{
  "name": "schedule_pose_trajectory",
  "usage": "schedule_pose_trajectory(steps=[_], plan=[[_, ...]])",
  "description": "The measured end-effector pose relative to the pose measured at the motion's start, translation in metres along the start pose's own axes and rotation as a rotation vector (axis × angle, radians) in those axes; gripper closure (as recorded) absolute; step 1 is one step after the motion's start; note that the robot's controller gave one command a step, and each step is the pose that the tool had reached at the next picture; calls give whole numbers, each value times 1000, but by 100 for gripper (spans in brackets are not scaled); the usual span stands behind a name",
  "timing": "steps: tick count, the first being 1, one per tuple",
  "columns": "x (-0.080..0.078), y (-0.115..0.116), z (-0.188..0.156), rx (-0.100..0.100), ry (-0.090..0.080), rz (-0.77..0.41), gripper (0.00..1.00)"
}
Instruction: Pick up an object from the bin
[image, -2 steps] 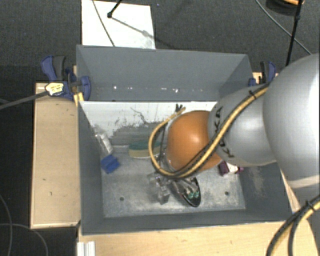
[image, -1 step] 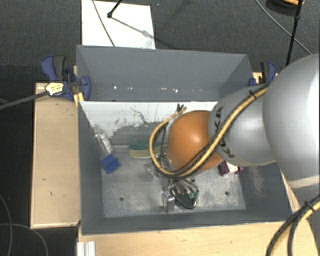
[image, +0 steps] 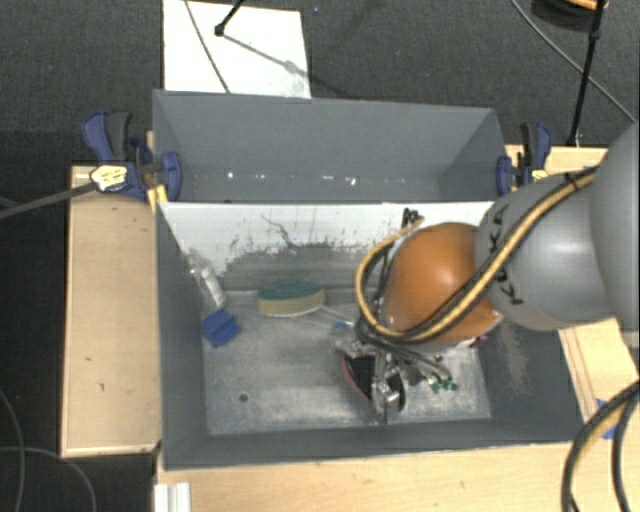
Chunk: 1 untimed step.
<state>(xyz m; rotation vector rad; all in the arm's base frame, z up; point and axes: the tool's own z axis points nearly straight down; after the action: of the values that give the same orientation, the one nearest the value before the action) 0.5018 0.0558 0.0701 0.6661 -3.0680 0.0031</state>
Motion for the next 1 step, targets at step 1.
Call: schedule_pose_trajectory(steps=[1], plan=[[-1, 4, 0, -3, -1, 2, 100]])
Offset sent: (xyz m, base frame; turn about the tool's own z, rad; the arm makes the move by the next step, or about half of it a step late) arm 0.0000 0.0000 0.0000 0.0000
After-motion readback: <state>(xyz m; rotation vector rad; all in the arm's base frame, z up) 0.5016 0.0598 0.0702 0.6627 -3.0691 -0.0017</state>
